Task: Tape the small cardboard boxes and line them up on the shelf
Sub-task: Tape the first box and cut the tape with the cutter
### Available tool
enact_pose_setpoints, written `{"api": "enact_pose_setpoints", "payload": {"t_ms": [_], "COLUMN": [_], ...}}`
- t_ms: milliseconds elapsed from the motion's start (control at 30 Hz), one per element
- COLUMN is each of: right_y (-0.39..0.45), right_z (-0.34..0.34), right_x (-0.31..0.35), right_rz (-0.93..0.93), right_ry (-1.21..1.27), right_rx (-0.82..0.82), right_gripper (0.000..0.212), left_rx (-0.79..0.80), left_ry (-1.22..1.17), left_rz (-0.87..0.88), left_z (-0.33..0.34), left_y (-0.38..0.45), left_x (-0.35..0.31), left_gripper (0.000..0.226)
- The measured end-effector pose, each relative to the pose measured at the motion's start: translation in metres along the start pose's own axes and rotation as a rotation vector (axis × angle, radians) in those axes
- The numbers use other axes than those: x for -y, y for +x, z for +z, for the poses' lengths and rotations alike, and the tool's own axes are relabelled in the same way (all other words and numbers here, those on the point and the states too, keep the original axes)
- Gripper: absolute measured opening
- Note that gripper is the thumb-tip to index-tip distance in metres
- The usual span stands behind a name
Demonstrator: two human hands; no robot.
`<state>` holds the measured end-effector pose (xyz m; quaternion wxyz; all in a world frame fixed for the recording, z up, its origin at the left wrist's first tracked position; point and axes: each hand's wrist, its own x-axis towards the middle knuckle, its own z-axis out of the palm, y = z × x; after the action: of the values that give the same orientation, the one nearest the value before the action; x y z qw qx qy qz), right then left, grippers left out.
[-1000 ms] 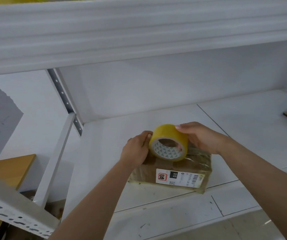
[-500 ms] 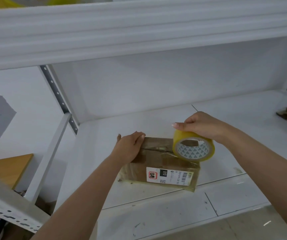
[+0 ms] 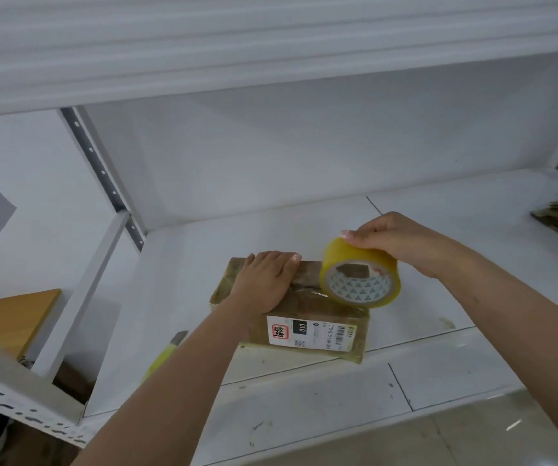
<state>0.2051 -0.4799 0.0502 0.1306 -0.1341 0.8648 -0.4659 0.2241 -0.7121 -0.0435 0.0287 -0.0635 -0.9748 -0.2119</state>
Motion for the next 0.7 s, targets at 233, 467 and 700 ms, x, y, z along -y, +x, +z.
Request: {"api": "enact_pose_setpoints", "payload": {"t_ms": [233,467,700], "right_y": [-0.006,0.000,-0.008], "right_z": [-0.019,-0.005,0.014], "right_x": [-0.027,-0.050,-0.079], "right_rz": [0.127,0.165,0.204], "right_ry": [-0.503,-0.491,-0.356], "right_rx": [0.047,0.073,0.070], "right_gripper": [0.064,0.074,0.061], "left_rx": [0.022,-0.007,0.034], "left_ry": [0.018,0.027,0.033], "left_rz": [-0.008,0.005,-0.011], "left_z": [0.004,0.012,0.020], "left_y": [-0.013,-0.027,-0.028], "left_x": [0.006,0.013,0.018], "left_gripper": [0.053,0.048,0.049]}}
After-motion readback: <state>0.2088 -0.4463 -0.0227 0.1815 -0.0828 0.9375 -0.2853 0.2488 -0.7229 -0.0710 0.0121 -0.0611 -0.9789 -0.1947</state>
